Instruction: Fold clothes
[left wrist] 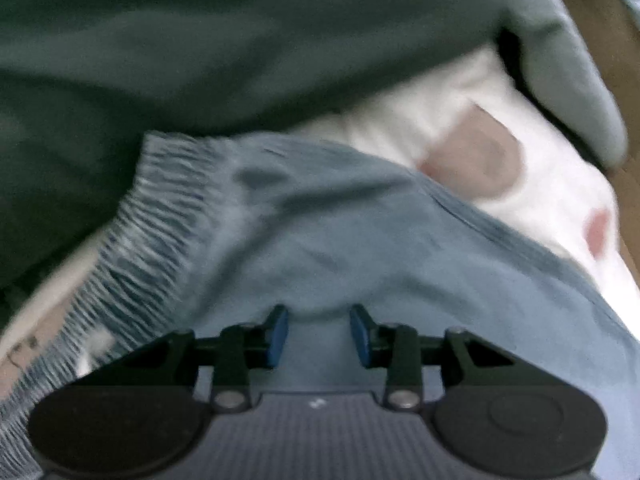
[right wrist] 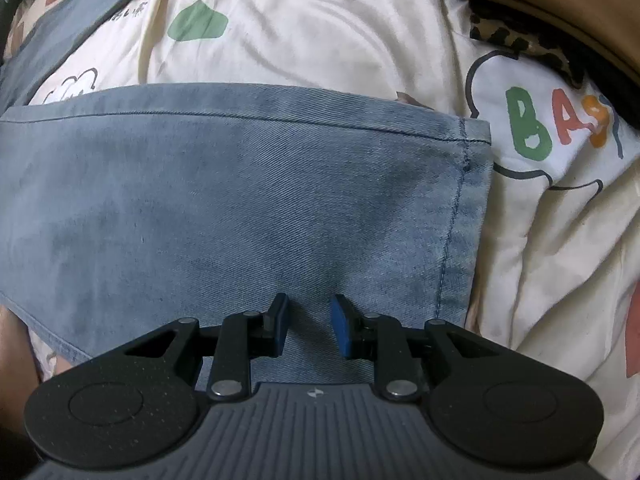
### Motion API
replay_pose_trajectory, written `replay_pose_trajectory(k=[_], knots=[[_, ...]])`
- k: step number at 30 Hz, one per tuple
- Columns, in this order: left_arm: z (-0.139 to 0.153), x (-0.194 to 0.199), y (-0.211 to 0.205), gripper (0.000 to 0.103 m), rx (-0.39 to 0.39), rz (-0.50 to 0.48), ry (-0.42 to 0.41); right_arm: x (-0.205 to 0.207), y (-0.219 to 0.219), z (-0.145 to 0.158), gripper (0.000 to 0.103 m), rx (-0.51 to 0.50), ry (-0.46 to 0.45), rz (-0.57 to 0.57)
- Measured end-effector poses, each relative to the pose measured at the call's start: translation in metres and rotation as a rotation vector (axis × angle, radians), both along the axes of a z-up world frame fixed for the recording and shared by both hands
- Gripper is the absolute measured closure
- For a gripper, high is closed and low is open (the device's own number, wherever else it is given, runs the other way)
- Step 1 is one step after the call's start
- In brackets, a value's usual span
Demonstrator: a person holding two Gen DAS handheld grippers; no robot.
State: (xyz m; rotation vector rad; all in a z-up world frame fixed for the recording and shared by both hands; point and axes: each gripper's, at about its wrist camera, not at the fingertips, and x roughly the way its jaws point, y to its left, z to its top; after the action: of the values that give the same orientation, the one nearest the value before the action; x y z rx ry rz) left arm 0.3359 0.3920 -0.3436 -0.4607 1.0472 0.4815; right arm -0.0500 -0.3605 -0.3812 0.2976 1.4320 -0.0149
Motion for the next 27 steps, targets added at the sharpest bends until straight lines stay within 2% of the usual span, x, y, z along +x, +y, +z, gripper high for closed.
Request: replay_pose_trajectory(k=[2, 7, 11, 14, 17, 22, 25, 26, 27], knots=[[0.001, 0.001, 0.013, 0.065, 0.004, 0.014, 0.004, 0.000, 0.000, 0.000, 0.074, 0.001, 0.003, 0.001], [0.000, 0.002, 0.036, 0.081, 0.006, 0.031, 0.024, 0.002, 0.001, 0.000, 0.074, -0.004, 0.010, 0.003], [-0.002, 0.002, 0.046, 0.100, 0.023, 0.073, 0.023, 0.002, 0.002, 0.000, 0.074, -0.007, 0.015, 0.004], [-0.003, 0.001, 0.056, 0.100, 0.019, 0.119, 0.003, 0.003, 0.001, 0.000, 0.074, -0.005, 0.018, 0.006], [-0.005, 0.006, 0.062, 0.100, 0.056, 0.131, 0.007, 0.004, 0.002, 0.000, 0.074, -0.008, 0.021, 0.007], [-0.007, 0.018, 0.064, 0.100, 0.079, 0.093, 0.065, 0.006, 0.004, 0.001, 0.074, -0.016, 0.030, 0.011], [0.006, 0.016, 0.055, 0.100, 0.102, 0.050, 0.074, 0.006, 0.003, 0.001, 0.074, -0.009, 0.024, 0.014], [0.011, 0.014, 0.049, 0.099, 0.111, 0.027, 0.066, 0.005, 0.003, 0.001, 0.074, -0.007, 0.022, 0.012], [0.017, 0.011, 0.041, 0.090, 0.121, -0.006, 0.053, 0.005, 0.003, 0.001, 0.074, -0.006, 0.021, 0.011]])
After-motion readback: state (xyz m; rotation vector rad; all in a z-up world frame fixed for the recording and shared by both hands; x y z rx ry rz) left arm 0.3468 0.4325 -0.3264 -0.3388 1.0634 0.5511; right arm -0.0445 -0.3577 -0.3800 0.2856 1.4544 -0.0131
